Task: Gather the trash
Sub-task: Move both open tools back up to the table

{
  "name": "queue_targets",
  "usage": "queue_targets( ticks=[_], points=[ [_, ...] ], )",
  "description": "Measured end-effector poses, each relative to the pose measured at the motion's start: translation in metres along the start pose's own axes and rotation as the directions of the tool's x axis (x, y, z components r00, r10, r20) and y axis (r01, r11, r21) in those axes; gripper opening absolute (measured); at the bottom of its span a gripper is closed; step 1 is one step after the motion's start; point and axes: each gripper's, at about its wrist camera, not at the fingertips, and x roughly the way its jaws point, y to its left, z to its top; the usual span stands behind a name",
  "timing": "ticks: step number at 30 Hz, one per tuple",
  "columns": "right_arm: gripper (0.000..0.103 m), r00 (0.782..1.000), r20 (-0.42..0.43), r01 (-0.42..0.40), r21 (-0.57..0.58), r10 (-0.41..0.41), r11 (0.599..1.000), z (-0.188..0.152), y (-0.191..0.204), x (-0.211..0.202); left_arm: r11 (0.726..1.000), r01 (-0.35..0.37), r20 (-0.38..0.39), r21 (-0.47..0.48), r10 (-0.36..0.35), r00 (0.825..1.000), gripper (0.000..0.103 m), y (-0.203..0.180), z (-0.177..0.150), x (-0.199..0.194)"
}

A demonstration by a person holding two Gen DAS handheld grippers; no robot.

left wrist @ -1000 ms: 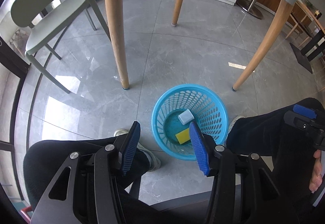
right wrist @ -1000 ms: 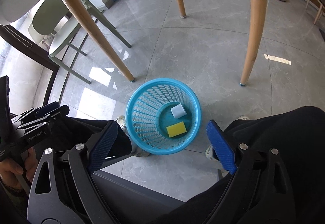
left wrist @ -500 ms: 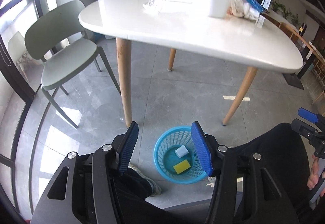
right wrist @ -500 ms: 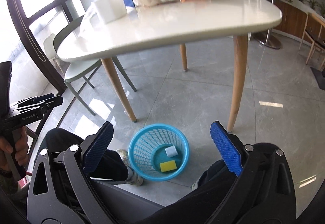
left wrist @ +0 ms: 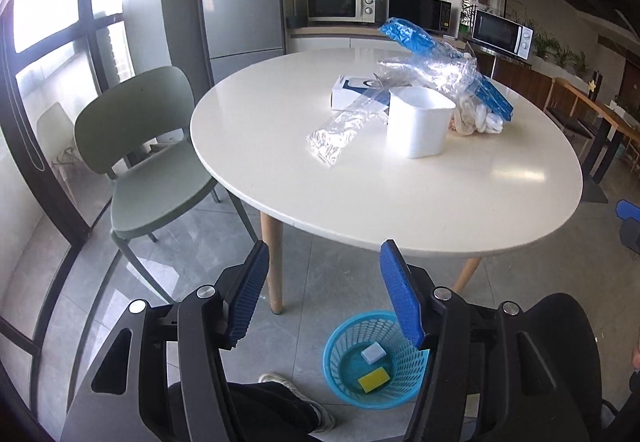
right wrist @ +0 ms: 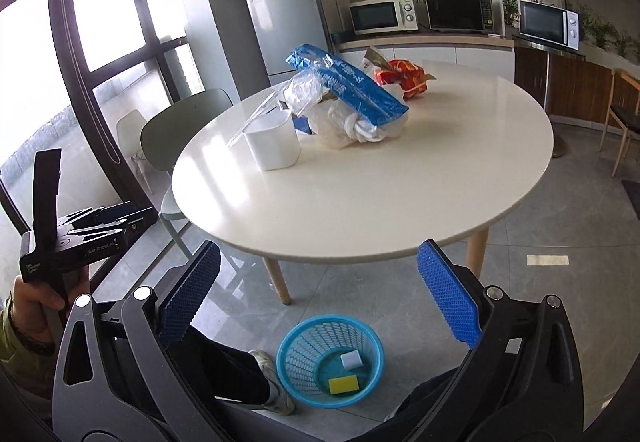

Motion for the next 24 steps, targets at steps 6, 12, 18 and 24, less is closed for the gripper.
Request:
queue_targets(
  ticks=[6, 12, 18, 24],
  points=[
    [0.094, 0.999, 0.053, 0.013, -0.015, -0.012, 1.0, 0.028, -0.006, -0.001, 1.0, -0.01, 0.018, 0.012, 0.01, 1.0, 0.059, -0.002, 0.022, 0.003],
    [0.094, 0.998, 0.069, 0.013, -0.049, -0.009, 0.999, 0.052, -0.016, 0.012, 0.999, -0.027, 0.028, 0.04, 0.026, 0.999, 0.06, -0.009, 0.037, 0.017],
    [0.094, 0.998, 0.061, -0.006, -0.074, 0.01, 0.997, 0.075, -0.03, 0.035, 0.998, -0.033, 0.026, 0.044, 0.032, 0.999, 0.06, -0.012, 0.052, 0.035],
    [0.094, 0.999, 0.04, -0.021, -0.071, 0.024, 0.997, 0.09, -0.046, 0.059, 0.997, -0.055, 0.018, 0.053, 0.054, 0.998, 0.06, -0.014, 0.062, 0.055]
  ],
)
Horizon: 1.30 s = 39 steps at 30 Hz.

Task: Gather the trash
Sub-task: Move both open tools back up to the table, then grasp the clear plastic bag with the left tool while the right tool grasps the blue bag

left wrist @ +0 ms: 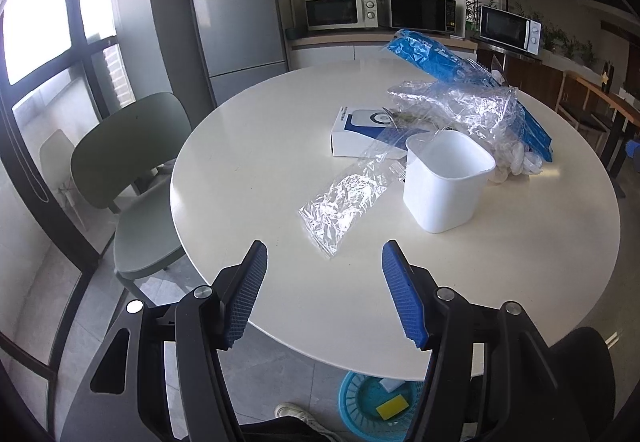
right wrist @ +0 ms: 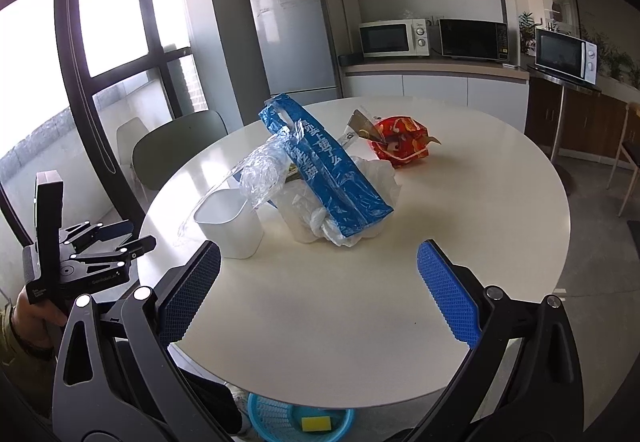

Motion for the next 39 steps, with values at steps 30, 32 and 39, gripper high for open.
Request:
queue_targets(
  ticks=[30, 32, 39],
  points=[
    [0.077, 0.985, -0.157, -0.07, 0.032, 0.074, 0.997, 0.028, -0.041, 0.117, 0.999, -0.018, -0.058, 0.049, 0.021, 0.998, 0.052, -0.011, 0.021, 0.053],
    [0.072, 0.984, -0.162, -0.073, 0.036, 0.078, 0.997, 0.027, -0.041, 0.119, 0.999, -0.008, -0.058, 0.053, 0.011, 0.998, 0.046, -0.011, 0.02, 0.053],
    [0.048, 0.981, -0.175, -0.08, 0.017, 0.082, 0.997, 0.024, -0.037, 0.12, 1.0, 0.013, -0.077, 0.017, -0.012, 0.997, 0.015, -0.005, 0.02, 0.06]
  ],
)
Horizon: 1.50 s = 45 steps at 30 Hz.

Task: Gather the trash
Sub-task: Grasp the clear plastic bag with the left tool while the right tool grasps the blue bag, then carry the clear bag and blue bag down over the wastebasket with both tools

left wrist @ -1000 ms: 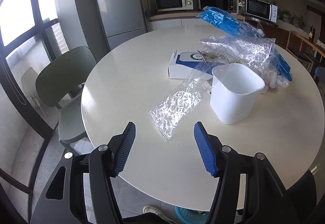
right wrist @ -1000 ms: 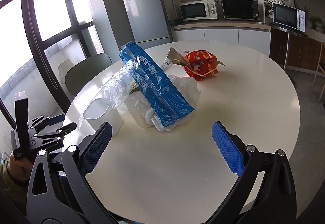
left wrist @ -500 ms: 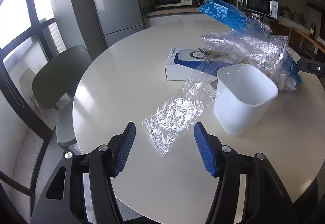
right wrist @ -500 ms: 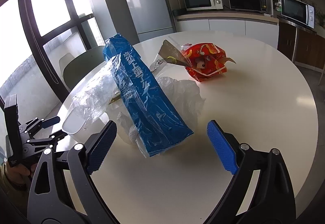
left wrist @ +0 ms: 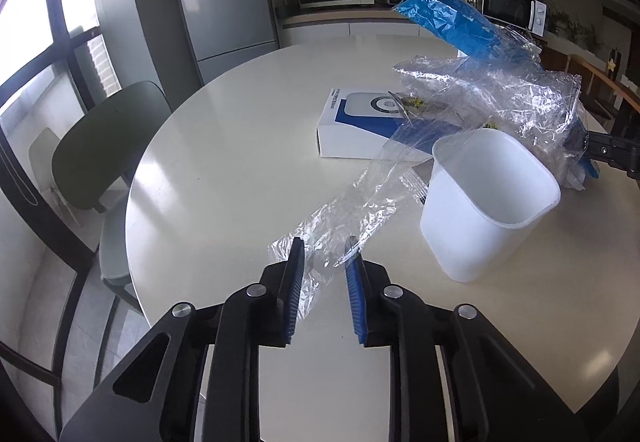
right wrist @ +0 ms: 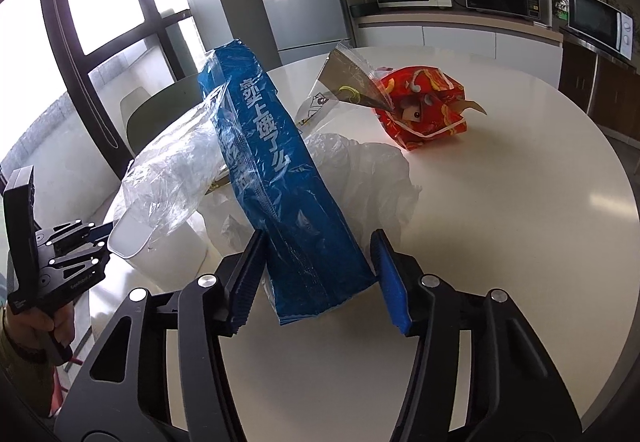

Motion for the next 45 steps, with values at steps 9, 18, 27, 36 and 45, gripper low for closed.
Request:
queue_targets(
  ticks=[9, 18, 27, 36, 45],
  points=[
    [0.029, 0.998, 0.044, 0.037, -0.022, -0.036, 0.999, -0.006, 0.008, -0.029, 0.999, 0.031, 0.046, -0.041, -0.029, 0.999, 0.002, 0.003, -0.002, -0.021],
    [0.009, 0.995, 0.079, 0.069, -0.026, -0.067, 0.997, -0.016, 0.015, -0.055, 0.998, 0.046, 0.071, -0.034, -0.044, 0.996, 0.001, 0.0, -0.007, -0.042],
    [0.007, 0.984, 0.154, 0.098, -0.058, -0.088, 0.994, -0.03, 0.039, -0.099, 0.994, 0.093, 0.098, -0.058, -0.087, 0.991, 0.0, -0.002, -0.018, -0.073],
    [0.007, 0.979, 0.192, 0.083, -0.062, -0.07, 0.995, -0.063, 0.074, -0.139, 0.984, 0.159, 0.1, -0.074, -0.152, 0.983, 0.0, -0.001, -0.048, -0.105],
    [0.007, 0.981, 0.19, 0.053, -0.057, -0.041, 0.997, -0.101, 0.099, -0.163, 0.981, 0.183, 0.08, -0.064, -0.178, 0.981, 0.0, -0.001, -0.081, -0.127]
  ],
)
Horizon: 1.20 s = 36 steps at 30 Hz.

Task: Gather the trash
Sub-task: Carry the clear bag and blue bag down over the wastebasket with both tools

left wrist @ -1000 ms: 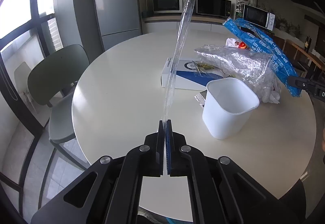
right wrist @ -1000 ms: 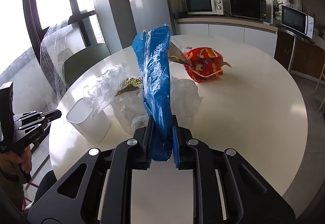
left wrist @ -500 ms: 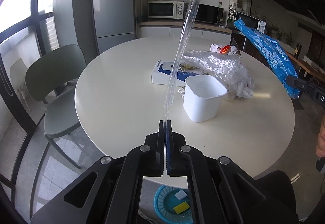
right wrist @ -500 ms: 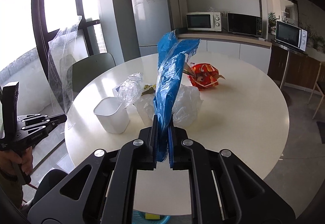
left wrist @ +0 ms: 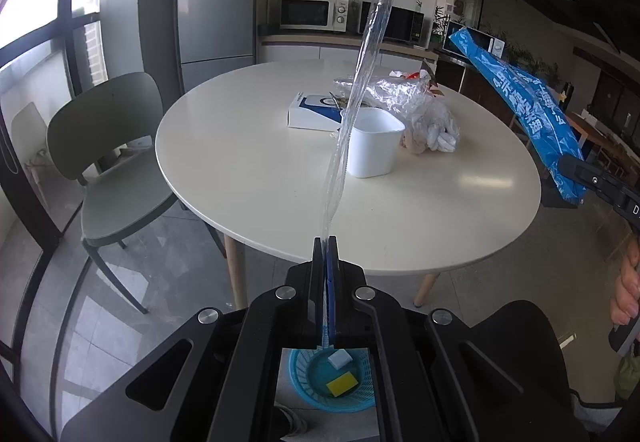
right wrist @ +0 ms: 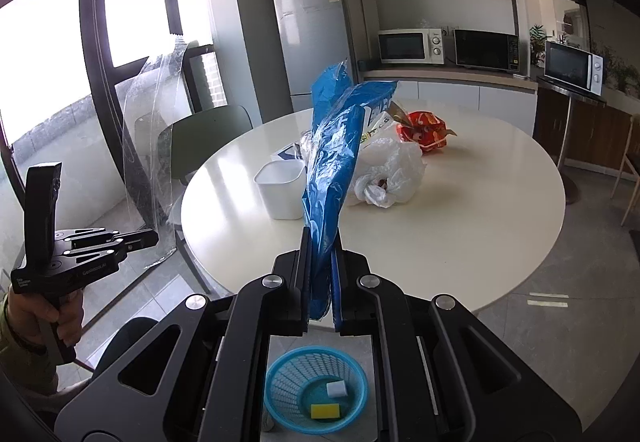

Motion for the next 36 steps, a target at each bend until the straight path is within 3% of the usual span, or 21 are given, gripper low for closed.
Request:
queue_targets(
  ticks=[12, 18, 26, 32, 36],
  points=[
    [0.007, 0.997, -0.042, -0.063, -0.028, 0.062, 0.998, -0.045, 0.029, -0.039, 0.998, 0.051, -0.118, 0.029, -0.048, 0.992, 0.0, 0.002, -0.049, 0.003],
    [0.007, 0.987, -0.118, -0.115, -0.065, 0.107, 0.991, -0.079, 0.044, -0.041, 0.998, 0.059, -0.208, 0.03, -0.052, 0.977, 0.0, 0.005, -0.083, 0.018],
    [0.007, 0.959, -0.26, -0.134, -0.075, 0.111, 0.988, -0.118, 0.056, -0.016, 0.996, 0.084, -0.363, -0.005, -0.081, 0.928, 0.0, 0.007, -0.129, 0.065],
    [0.007, 0.915, -0.39, -0.117, -0.009, 0.104, 0.993, -0.156, 0.046, 0.023, 0.995, 0.087, -0.481, -0.043, -0.097, 0.871, 0.0, 0.01, -0.167, 0.107],
    [0.007, 0.883, -0.461, -0.092, 0.019, 0.09, 0.996, -0.174, 0.039, 0.048, 0.996, 0.077, -0.517, -0.051, -0.092, 0.851, 0.0, 0.014, -0.178, 0.126]
  ],
)
